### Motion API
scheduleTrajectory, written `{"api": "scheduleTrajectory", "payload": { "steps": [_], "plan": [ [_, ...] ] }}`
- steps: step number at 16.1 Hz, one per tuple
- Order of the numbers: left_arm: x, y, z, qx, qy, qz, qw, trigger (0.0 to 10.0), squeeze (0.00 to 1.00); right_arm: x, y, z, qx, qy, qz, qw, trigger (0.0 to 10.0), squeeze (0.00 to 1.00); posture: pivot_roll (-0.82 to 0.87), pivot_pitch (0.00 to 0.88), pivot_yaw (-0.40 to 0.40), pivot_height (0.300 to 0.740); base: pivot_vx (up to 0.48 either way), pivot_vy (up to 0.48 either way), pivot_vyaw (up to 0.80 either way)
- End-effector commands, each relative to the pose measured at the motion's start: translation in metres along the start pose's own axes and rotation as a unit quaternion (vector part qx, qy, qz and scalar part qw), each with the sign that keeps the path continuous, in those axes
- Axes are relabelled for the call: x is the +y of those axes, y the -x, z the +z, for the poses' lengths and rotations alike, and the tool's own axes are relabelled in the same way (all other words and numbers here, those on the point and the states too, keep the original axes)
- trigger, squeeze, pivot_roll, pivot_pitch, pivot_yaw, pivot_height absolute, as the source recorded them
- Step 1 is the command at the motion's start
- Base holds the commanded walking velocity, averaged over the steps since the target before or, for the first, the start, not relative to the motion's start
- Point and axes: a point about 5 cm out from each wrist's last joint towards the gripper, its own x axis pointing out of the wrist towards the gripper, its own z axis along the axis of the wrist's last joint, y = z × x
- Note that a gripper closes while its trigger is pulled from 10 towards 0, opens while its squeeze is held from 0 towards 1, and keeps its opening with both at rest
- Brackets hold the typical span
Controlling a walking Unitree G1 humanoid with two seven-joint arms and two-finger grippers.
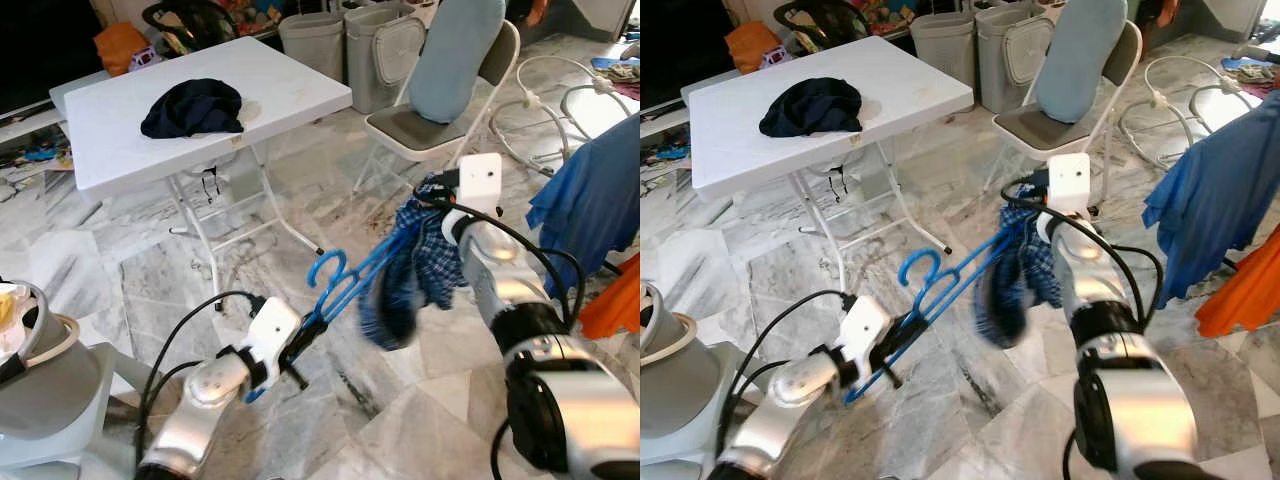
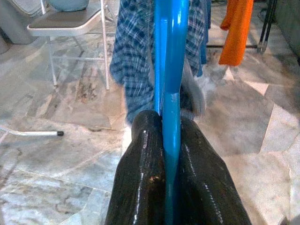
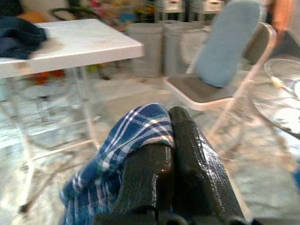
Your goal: Hang hanger
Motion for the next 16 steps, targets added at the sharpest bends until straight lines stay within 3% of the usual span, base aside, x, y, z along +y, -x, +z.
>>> {"api": "scheduleTrajectory", "payload": {
  "steps": [1, 6, 8, 10, 11, 12, 13, 15, 16],
  "plan": [
    [-0.003, 0.01, 0.001, 0.009, -0.019, -0.02, 1.0, 0.0, 0.0, -0.005, -0.005, 0.011, -0.008, 0.006, -0.046, 0.999, 0.0, 0.0, -0.11, 0.0, 0.1, 0.74, 0.0, 0.0, 0.0],
    [0.001, 0.025, -0.007, 0.029, -0.025, -0.003, 0.999, 0.0, 0.0, -0.019, -0.006, 0.016, -0.009, 0.001, -0.105, 0.994, 0.0, 0.0, -0.1, 0.0, 0.095, 0.74, 0.0, 0.0, 0.0],
    [0.011, 0.026, -0.001, 0.007, -0.024, 0.052, 0.998, 0.0, 0.0, -0.03, -0.003, 0.006, 0.016, 0.012, -0.152, 0.988, 0.0, 0.0, -0.09, 0.0, 0.092, 0.74, 0.0, 0.0, 0.0],
    [0.024, 0.022, 0.01, -0.038, 0.015, 0.146, 0.988, 0.0, 0.0, -0.042, 0.003, -0.009, 0.044, 0.015, -0.18, 0.983, 0.0, 0.0, -0.09, 0.0, 0.094, 0.74, 0.0, 0.0, 0.0],
    [0.034, 0.023, 0.01, -0.047, 0.042, 0.218, 0.974, 3.7, 0.0, -0.051, 0.008, -0.017, 0.055, 0.014, -0.2, 0.978, 0.0, 0.0, -0.1, 0.0, 0.098, 0.74, 0.0, 0.0, 0.0],
    [0.037, 0.023, 0.009, -0.047, 0.049, 0.233, 0.97, 7.8, 0.0, -0.053, 0.009, -0.018, 0.056, 0.013, -0.203, 0.978, 0.0, 0.0, -0.1, 0.0, 0.099, 0.74, 0.0, 0.0, 0.0],
    [0.042, 0.024, 0.006, -0.037, 0.054, 0.279, 0.958, 10.0, 0.0, -0.057, 0.013, -0.024, 0.061, 0.003, -0.207, 0.976, 0.0, 0.0, -0.11, 0.0, 0.1, 0.74, 0.0, 0.0, 0.0],
    [0.049, 0.025, -0.003, -0.026, 0.086, 0.339, 0.936, 10.0, 0.0, -0.06, 0.021, -0.039, 0.065, -0.001, -0.197, 0.978, 0.0, 0.0, -0.11, 0.0, 0.103, 0.74, 0.0, 0.0, 0.0],
    [0.051, 0.026, -0.009, -0.019, 0.114, 0.36, 0.926, 10.0, 0.0, -0.058, 0.026, -0.046, 0.073, 0.009, -0.183, 0.98, 10.0, 0.0, -0.12, 0.0, 0.108, 0.74, 0.0, 0.0, 0.0]
  ]
}}
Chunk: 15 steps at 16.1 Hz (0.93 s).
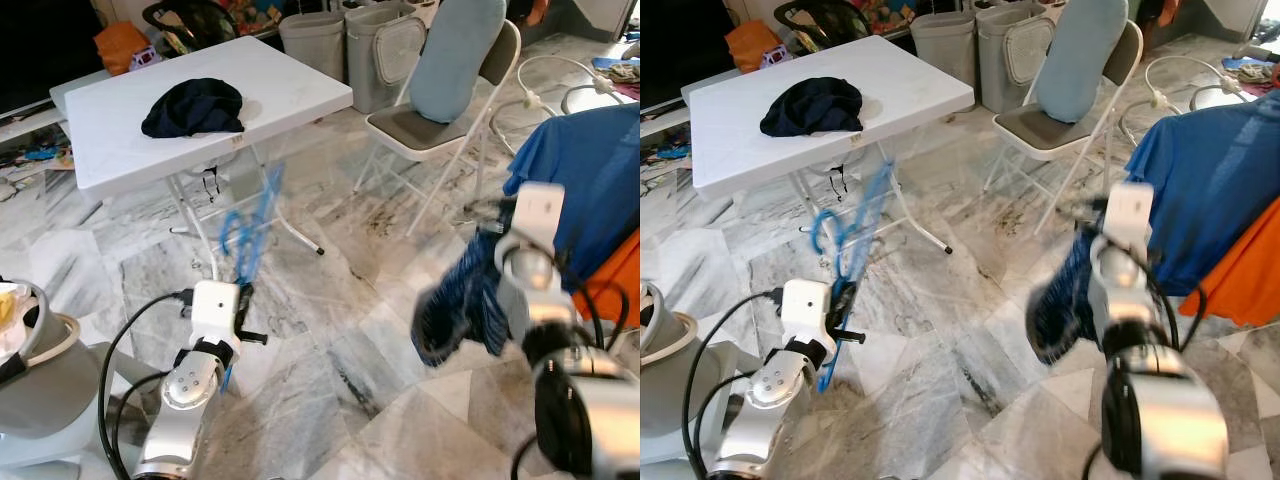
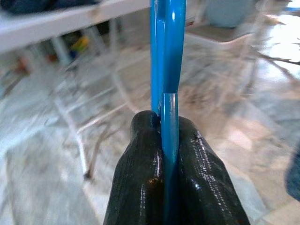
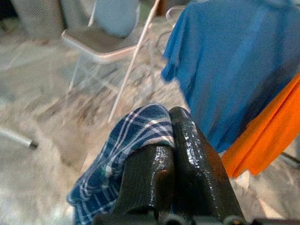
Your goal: Hang hanger
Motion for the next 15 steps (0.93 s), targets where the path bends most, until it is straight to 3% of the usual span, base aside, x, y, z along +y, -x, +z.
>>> {"api": "scheduleTrajectory", "payload": {
  "steps": [1, 5, 15],
  "plan": [
    [0.01, -0.001, -0.003, 0.012, 0.012, 0.028, 0.999, 10.0, 0.0, 0.007, 0.002, 0.003, -0.005, -0.005, 0.02, 1.0, 10.0, 0.0, -0.12, 0.0, 0.111, 0.74, 0.0, 0.0, 0.0],
    [0.017, -0.01, 0.002, 0.006, 0.033, 0.021, 0.999, 10.0, 0.0, 0.014, 0.019, -0.02, -0.017, -0.01, 0.054, 0.998, 10.0, 0.0, -0.13, 0.0, 0.137, 0.74, 0.0, 0.0, 0.0],
    [0.023, -0.014, 0.004, -0.002, 0.053, 0.026, 0.998, 10.0, 0.0, 0.024, 0.03, -0.026, -0.013, -0.011, 0.092, 0.996, 10.0, 0.0, -0.12, 0.0, 0.128, 0.74, 0.358, 0.0, 0.0]
  ]
}}
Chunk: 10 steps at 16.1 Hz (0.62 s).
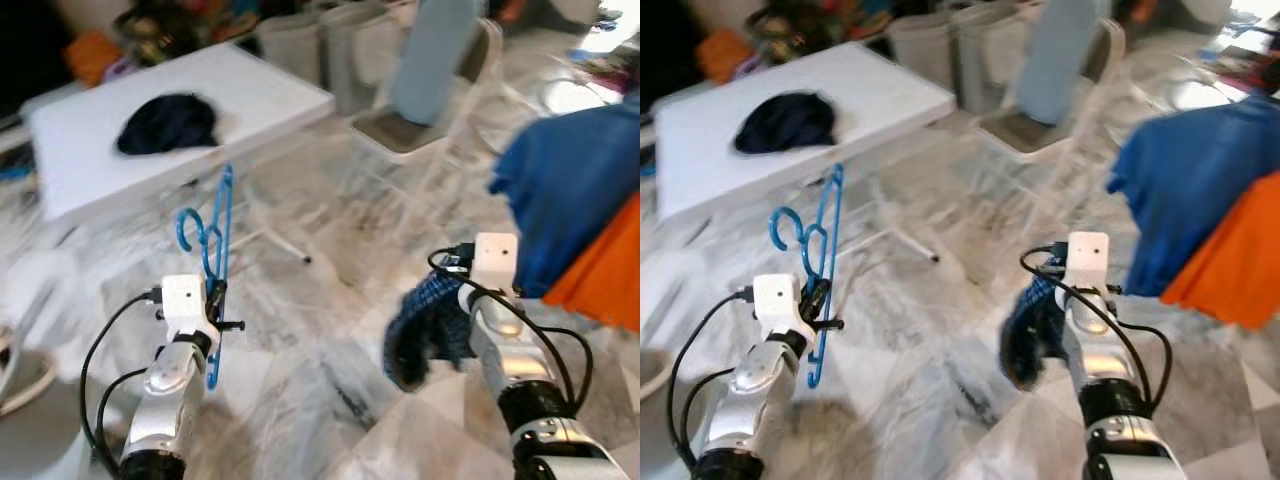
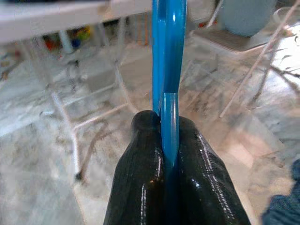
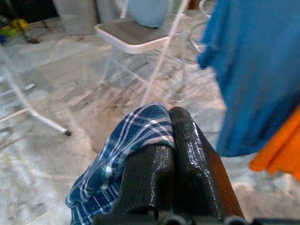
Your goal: Hang hanger
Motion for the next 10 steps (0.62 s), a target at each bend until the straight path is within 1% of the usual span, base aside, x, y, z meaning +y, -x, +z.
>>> {"api": "scheduleTrajectory", "payload": {
  "steps": [1, 3, 5, 10],
  "plan": [
    [0.0005, 0.0005, -0.001, -0.001, 0.002, 0.001, 1.0, 10.0, 0.0, -0.0012, -0.0015, 0.009, -0.013, -0.001, 0.001, 1.0, 10.0, 0.0, -0.12, 0.0, 0.128, 0.74, 0.424, 0.0, 0.0],
    [0.0022, 0.0012, -0.0021, 0.001, 0.003, 0.003, 1.0, 10.0, 0.0, -0.0029, -0.0015, 0.0089, -0.012, -0.002, 0.0, 1.0, 10.0, 0.0, -0.12, 0.0, 0.128, 0.74, 0.422, 0.0, 0.0],
    [0.0017, 0.0007, -0.0033, 0.005, 0.01, 0.006, 1.0, 10.0, 0.0, -0.0053, -0.0018, 0.0081, -0.008, -0.002, -0.004, 1.0, 10.0, 0.0, -0.12, 0.0, 0.125, 0.74, 0.382, 0.291, 0.0],
    [0.0044, 0.0, -0.0032, 0.007, 0.012, 0.011, 1.0, 10.0, 0.0, -0.0042, -0.0015, 0.0046, 0.002, 0.0, -0.004, 1.0, 10.0, 0.0, -0.12, 0.0, 0.124, 0.74, 0.347, 0.331, 0.0]
  ]
}}
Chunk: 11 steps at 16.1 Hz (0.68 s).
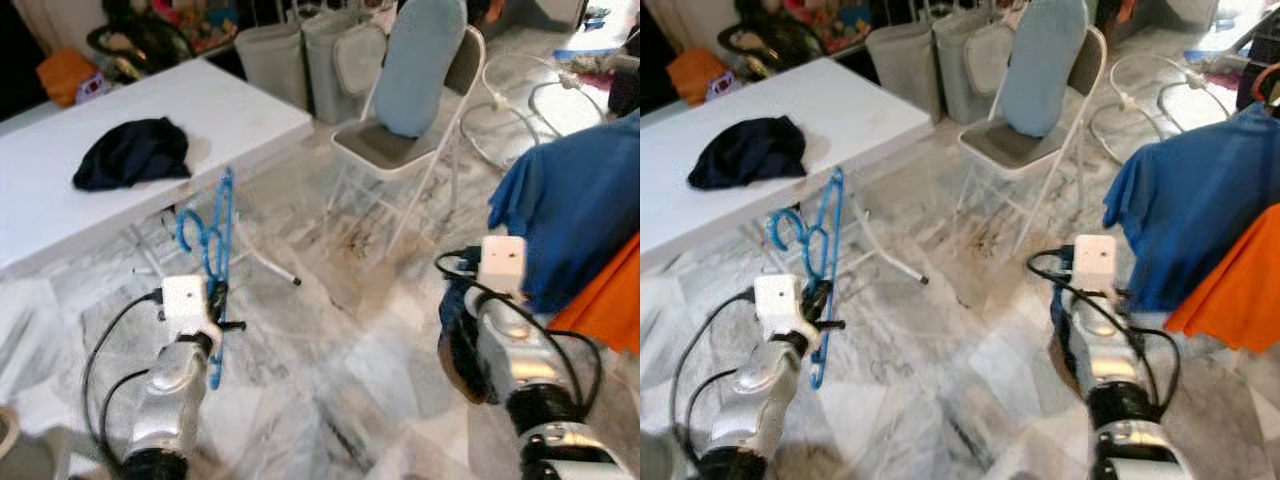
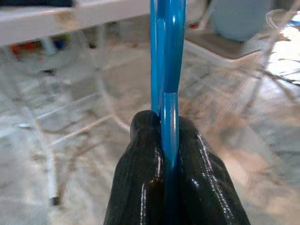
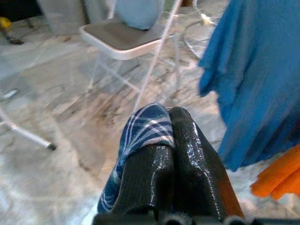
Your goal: Hang hanger
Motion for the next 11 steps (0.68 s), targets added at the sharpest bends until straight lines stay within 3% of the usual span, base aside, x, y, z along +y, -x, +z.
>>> {"api": "scheduleTrajectory", "payload": {
  "steps": [1, 5, 11],
  "plan": [
    [0.0139, 0.0016, 0.0046, -0.006, -0.007, 0.019, 1.0, 10.0, 0.0, 0.0086, -0.0012, 0.0062, -0.008, -0.005, 0.009, 1.0, 10.0, 0.0, -0.12, 0.0, 0.124, 0.74, 0.33, 0.349, 0.0],
    [0.0152, -0.0008, 0.0044, -0.001, -0.003, 0.022, 1.0, 10.0, 0.0, 0.0083, -0.0031, 0.0054, 0.001, -0.032, -0.012, 0.999, 10.0, 0.0, -0.11, 0.0, 0.122, 0.74, 0.289, 0.382, 0.0],
    [0.014, -0.0016, 0.0038, 0.001, -0.003, 0.021, 1.0, 10.0, 0.0, 0.0087, -0.0053, 0.0067, 0.007, -0.035, -0.02, 0.999, 10.0, 0.0, -0.11, 0.0, 0.116, 0.74, 0.268, 0.399, 0.0]
  ]
}}
